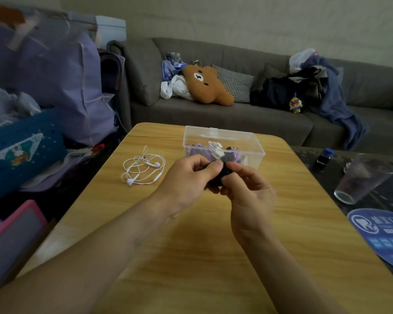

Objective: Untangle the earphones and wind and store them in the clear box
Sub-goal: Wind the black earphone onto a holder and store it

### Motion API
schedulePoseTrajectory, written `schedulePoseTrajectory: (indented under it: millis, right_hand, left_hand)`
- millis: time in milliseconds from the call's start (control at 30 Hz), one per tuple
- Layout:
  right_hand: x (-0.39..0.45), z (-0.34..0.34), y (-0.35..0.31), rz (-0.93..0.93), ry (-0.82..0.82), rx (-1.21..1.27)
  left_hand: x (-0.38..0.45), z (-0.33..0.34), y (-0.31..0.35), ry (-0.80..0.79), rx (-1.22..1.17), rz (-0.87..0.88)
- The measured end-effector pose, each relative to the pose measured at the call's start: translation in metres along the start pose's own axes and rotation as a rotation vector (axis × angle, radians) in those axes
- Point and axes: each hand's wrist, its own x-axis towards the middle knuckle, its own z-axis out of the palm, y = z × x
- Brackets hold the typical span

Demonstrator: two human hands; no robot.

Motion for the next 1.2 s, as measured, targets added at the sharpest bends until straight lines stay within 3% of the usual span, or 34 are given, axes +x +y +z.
schedulePoseTrajectory:
  millis: [167,333,600,800,900,1033,1100,1200]
  right_hand:
    - [-0.005,0.007,0.003,0.102,0.131,0.068]
    - [0.002,0.007,0.004,0.196,0.119,0.13]
    - [0.013,0.001,0.0,0.281,-0.073,0.118]
    - [0.017,-0.004,-0.008,0.291,-0.222,0.036]
    - [0.019,-0.007,-0.014,0.153,-0.28,-0.269]
    - [0.02,-0.013,-0.013,-0.367,-0.238,-0.965]
    - [0.017,-0.014,-0.012,-0.525,-0.248,-1.049]
    - [0.012,-0.01,-0.013,-0.478,-0.234,-1.082]
  left_hand:
    - [0.0,-0.007,-0.001,-0.095,0.199,0.084]
    - [0.0,-0.003,-0.005,-0.03,0.326,0.149]
    - [0.0,-0.011,-0.003,0.021,0.01,-0.018]
    - [0.005,-0.012,-0.012,0.005,-0.041,-0.126]
    - [0.006,-0.011,-0.014,-0.029,-0.036,-0.165]
    - [0.007,-0.009,-0.015,-0.003,0.024,-0.201]
    - [0.007,-0.006,-0.015,0.06,0.112,-0.158]
    - [0.006,0.0,-0.014,0.131,0.183,-0.072]
